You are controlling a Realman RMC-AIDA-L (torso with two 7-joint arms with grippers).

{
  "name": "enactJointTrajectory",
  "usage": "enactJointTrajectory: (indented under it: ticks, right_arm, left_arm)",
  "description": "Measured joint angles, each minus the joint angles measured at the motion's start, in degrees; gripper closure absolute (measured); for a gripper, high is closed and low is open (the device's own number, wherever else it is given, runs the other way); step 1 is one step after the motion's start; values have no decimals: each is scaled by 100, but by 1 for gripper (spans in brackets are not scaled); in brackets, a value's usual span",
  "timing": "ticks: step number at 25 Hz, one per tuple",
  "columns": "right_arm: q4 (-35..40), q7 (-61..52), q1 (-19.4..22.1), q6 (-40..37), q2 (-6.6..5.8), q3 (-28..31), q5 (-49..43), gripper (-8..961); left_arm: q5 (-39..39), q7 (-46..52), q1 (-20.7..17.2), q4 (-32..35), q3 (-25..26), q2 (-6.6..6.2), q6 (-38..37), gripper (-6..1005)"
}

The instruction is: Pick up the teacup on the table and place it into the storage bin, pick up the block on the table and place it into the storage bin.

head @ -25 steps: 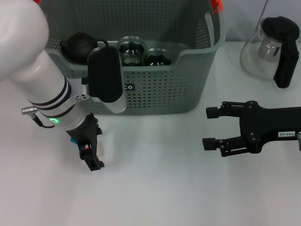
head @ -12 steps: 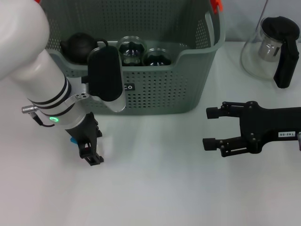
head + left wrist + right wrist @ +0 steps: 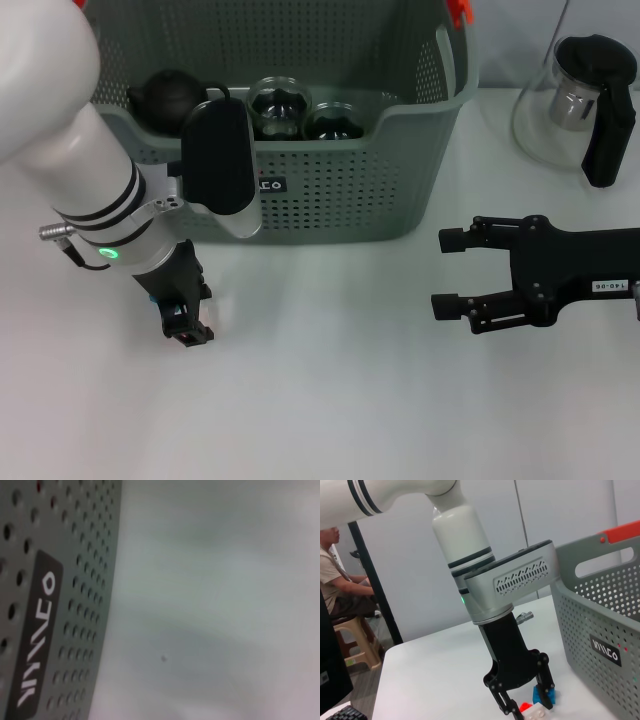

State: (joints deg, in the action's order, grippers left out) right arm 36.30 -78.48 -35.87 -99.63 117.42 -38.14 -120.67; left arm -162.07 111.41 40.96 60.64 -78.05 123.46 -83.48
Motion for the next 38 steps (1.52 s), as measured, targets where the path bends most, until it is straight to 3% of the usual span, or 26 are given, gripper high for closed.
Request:
enactJointTrajectory:
  ticks: [34,38]
  right_arm:
    - [0,10,6,-38,0,26,0,9]
    - [0,11,4,-40,0,26,0,9]
  left_arm:
    - [-133,75,80,-135,15,6,-6,575]
    - [-79,21,86,3,250,17,-203,582]
